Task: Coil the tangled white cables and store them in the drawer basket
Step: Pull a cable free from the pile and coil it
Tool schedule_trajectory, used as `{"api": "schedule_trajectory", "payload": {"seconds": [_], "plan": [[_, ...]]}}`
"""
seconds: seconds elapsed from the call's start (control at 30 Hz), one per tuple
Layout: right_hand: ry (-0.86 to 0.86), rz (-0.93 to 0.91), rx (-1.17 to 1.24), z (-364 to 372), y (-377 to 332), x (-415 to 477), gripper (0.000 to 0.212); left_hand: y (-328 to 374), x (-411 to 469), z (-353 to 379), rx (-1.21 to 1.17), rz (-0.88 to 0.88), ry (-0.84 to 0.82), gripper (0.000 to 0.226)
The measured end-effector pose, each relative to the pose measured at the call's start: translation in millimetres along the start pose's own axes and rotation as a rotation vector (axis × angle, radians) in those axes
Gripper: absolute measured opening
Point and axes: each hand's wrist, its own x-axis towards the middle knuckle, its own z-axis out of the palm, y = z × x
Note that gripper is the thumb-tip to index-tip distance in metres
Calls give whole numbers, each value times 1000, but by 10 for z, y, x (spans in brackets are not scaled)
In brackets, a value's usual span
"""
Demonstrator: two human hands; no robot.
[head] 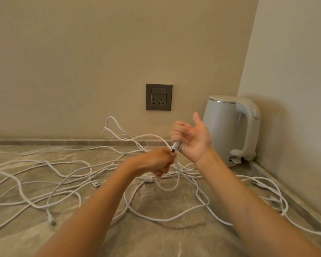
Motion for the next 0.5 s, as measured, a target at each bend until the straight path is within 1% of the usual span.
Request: {"api": "schedule_trajectory", "payload": {"seconds": [0.1, 0.17, 0.23, 0.33, 0.4, 0.5], "plan": [[157, -204, 14, 37, -49, -24, 71, 65, -84, 12, -67, -20, -242, 35], [258, -303, -11, 26, -64, -26, 66, 113, -141, 1, -12, -36, -329, 35], [367, -410, -67, 10, -61, -23, 58, 178, -170, 27, 115, -55, -367, 36], [499, -488, -238, -18, -51, -7, 54, 262, -174, 62, 267, -30, -332, 37], [560, -469, -431, -47, -39, 8, 57, 288, -174, 30, 315, 0, -258, 39], [598, -389, -727, -81, -12, 21, 66, 299, -193, -73, 347, 36, -99, 36]]}}
